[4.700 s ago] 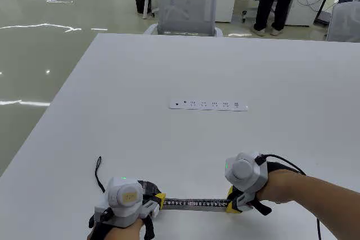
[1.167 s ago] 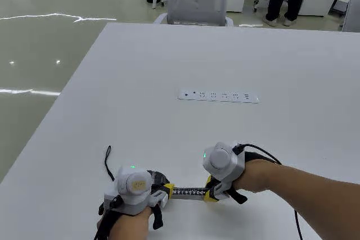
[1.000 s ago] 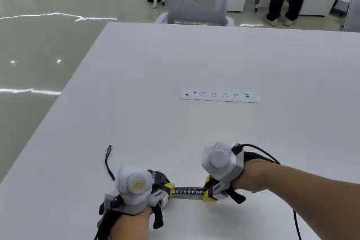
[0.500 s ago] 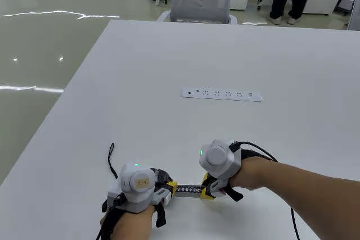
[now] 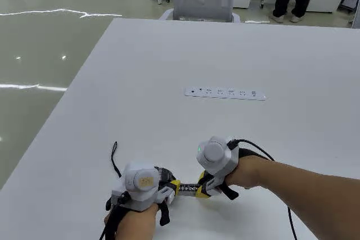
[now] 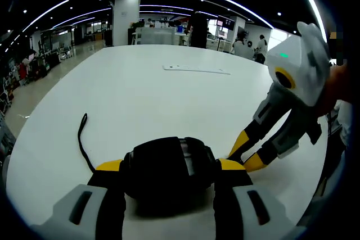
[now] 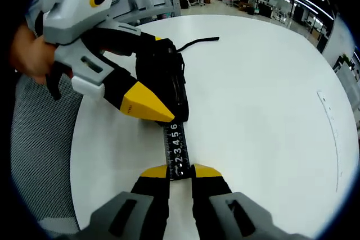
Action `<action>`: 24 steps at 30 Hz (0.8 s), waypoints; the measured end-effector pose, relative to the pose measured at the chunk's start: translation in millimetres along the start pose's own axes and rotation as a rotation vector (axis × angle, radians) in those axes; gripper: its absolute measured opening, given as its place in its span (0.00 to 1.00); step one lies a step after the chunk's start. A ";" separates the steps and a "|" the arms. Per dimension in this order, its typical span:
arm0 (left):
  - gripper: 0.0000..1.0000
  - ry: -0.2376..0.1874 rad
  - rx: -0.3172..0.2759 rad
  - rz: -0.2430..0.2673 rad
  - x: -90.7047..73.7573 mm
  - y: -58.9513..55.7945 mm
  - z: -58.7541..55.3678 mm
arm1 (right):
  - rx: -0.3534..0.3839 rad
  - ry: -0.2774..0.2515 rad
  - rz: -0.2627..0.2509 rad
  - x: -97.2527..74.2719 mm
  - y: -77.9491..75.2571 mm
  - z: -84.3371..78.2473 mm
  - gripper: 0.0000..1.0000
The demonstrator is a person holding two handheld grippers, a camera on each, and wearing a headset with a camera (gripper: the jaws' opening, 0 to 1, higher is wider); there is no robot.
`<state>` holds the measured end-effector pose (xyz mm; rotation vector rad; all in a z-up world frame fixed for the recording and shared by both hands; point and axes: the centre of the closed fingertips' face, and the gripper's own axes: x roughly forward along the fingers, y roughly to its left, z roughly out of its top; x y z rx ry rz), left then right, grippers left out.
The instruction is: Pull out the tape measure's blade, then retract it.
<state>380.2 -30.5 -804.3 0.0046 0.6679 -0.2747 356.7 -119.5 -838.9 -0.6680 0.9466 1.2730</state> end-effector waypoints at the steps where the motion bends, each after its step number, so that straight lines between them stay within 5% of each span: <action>1: 0.60 0.000 0.000 0.000 0.0 0.2 0.1 | -0.004 -0.001 0.000 0.3 0.7 1.6 0.14; 24: 0.60 -0.002 -0.007 0.000 0.3 -0.7 -0.4 | -0.040 -0.007 0.006 6.8 0.2 10.8 0.13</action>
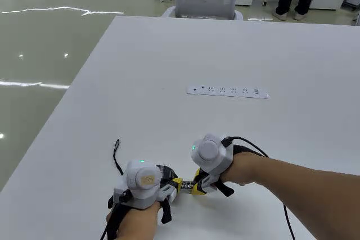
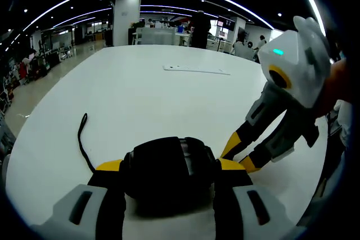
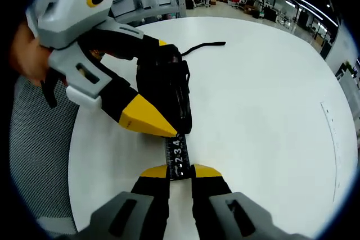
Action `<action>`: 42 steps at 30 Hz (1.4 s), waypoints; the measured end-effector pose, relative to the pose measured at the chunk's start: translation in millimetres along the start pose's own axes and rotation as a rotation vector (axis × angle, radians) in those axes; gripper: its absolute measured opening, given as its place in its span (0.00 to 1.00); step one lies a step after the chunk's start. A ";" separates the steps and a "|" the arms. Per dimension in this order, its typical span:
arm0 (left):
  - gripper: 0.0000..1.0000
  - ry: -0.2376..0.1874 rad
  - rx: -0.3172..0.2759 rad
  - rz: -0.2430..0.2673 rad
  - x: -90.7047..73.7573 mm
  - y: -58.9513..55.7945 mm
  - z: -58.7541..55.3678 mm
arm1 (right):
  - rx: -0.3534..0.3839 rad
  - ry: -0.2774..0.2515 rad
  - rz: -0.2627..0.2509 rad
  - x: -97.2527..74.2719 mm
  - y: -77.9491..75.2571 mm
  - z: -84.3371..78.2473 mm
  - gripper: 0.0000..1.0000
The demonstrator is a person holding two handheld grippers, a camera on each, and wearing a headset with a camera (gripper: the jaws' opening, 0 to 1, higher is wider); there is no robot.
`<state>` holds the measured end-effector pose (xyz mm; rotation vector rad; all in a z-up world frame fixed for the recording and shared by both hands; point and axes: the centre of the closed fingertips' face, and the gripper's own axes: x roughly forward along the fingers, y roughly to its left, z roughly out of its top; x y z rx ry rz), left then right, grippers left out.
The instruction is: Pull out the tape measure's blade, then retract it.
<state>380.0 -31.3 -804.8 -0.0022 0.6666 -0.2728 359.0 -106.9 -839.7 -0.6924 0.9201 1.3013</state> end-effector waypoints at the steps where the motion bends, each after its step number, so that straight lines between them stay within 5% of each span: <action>1: 0.60 0.000 -0.001 -0.001 0.1 0.0 0.1 | 0.002 -0.001 -0.001 0.4 0.4 1.7 0.13; 26: 0.60 -0.003 -0.013 -0.004 0.0 -0.2 0.6 | -0.011 -0.047 0.000 10.1 2.9 22.1 0.13; 42: 0.60 -0.006 -0.018 -0.011 0.4 0.3 1.5 | 0.037 -0.125 0.012 11.6 2.4 29.9 0.14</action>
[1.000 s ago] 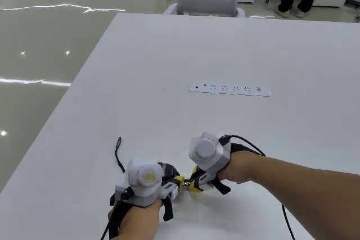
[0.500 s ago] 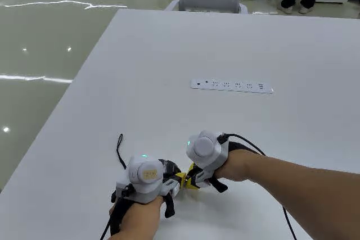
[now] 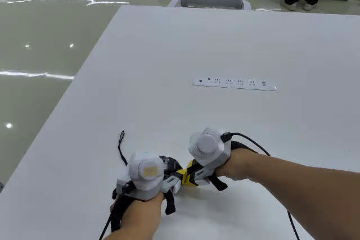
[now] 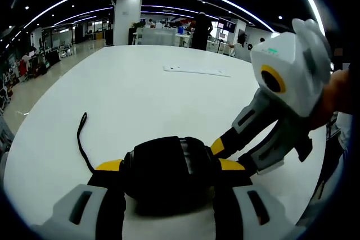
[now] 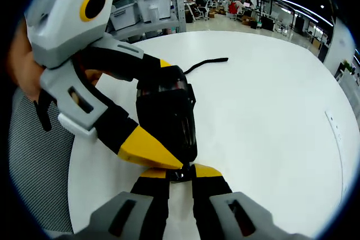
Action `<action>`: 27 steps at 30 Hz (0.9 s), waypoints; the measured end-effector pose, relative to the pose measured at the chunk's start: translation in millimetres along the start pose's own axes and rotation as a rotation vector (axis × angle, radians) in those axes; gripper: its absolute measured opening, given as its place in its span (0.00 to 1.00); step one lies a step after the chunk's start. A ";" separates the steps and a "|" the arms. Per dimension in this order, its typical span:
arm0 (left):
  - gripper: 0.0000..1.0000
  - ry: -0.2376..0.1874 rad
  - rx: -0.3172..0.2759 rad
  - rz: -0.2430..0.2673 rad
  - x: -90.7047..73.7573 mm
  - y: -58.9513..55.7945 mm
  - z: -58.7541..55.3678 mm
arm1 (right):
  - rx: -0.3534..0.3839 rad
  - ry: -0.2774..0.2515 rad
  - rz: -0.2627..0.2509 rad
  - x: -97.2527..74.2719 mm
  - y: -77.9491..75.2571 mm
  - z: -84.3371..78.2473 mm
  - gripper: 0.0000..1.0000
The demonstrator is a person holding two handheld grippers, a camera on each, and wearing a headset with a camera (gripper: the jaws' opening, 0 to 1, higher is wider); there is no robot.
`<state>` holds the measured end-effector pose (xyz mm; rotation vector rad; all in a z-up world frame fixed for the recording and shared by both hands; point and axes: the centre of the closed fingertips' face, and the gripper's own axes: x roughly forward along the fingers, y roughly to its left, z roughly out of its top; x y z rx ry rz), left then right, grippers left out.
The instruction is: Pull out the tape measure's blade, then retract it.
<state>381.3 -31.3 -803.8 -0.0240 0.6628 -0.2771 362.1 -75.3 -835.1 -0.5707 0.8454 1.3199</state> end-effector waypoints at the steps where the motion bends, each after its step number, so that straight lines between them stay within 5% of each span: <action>1: 0.60 0.000 -0.004 0.000 0.0 0.6 0.3 | 0.007 -0.005 0.006 -0.2 0.0 -0.5 0.15; 5: 0.60 -0.002 -0.006 0.000 0.1 0.5 0.5 | -0.085 -0.026 0.039 -3.5 8.8 -4.0 0.21; 9: 0.60 -0.005 -0.005 0.000 0.1 0.1 0.4 | -0.133 0.001 0.010 -5.6 4.6 -10.0 0.20; 27: 0.60 -0.005 -0.009 -0.001 0.4 0.2 0.1 | -0.086 -0.026 -0.014 0.0 1.0 -4.8 0.13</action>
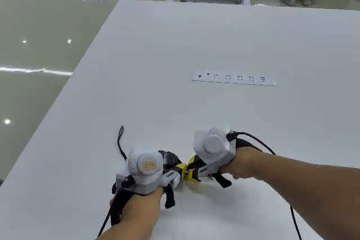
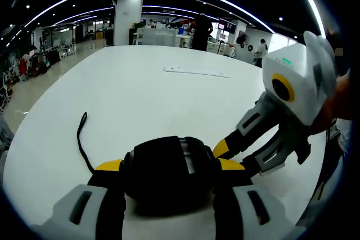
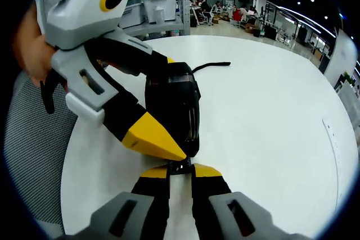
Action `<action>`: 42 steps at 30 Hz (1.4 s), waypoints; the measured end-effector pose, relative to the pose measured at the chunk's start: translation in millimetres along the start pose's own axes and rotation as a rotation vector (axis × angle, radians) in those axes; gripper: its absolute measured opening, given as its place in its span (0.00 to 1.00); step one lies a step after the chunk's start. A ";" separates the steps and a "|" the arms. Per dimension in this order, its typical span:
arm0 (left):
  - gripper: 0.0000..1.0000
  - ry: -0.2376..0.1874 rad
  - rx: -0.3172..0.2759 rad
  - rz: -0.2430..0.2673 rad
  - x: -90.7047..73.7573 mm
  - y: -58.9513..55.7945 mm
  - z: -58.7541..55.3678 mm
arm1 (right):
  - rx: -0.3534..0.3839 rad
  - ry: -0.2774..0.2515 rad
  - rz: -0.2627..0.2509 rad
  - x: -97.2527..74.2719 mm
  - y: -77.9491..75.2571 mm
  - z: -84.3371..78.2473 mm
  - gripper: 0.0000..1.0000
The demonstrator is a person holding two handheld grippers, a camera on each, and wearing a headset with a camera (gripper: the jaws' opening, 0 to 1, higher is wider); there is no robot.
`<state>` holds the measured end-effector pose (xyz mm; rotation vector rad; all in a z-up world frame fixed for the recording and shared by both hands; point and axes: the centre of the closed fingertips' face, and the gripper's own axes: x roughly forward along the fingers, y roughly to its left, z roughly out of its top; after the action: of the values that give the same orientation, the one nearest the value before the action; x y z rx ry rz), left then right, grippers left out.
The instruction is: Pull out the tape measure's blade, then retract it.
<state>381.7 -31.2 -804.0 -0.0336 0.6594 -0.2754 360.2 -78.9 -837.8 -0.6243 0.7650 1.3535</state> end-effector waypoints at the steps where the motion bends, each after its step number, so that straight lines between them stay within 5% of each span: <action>1: 0.60 0.000 -0.003 0.000 -0.1 0.3 0.2 | 0.003 0.000 0.000 0.1 -0.6 0.5 0.13; 34: 0.61 0.002 -0.023 -0.021 -0.4 0.9 1.3 | 0.012 -0.023 -0.014 2.9 2.3 5.7 0.15; 40: 0.61 0.025 -0.028 -0.127 -6.4 -0.9 1.1 | 0.036 -0.040 -0.106 -4.3 -2.5 8.4 0.20; 42: 0.64 -0.032 0.009 -0.176 -11.9 -1.2 12.8 | 0.071 -0.084 -0.135 -11.8 -3.8 11.5 0.31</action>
<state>380.2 -29.9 -786.6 -0.0878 0.6246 -0.4464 364.8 -77.6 -821.6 -0.5503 0.6880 1.2165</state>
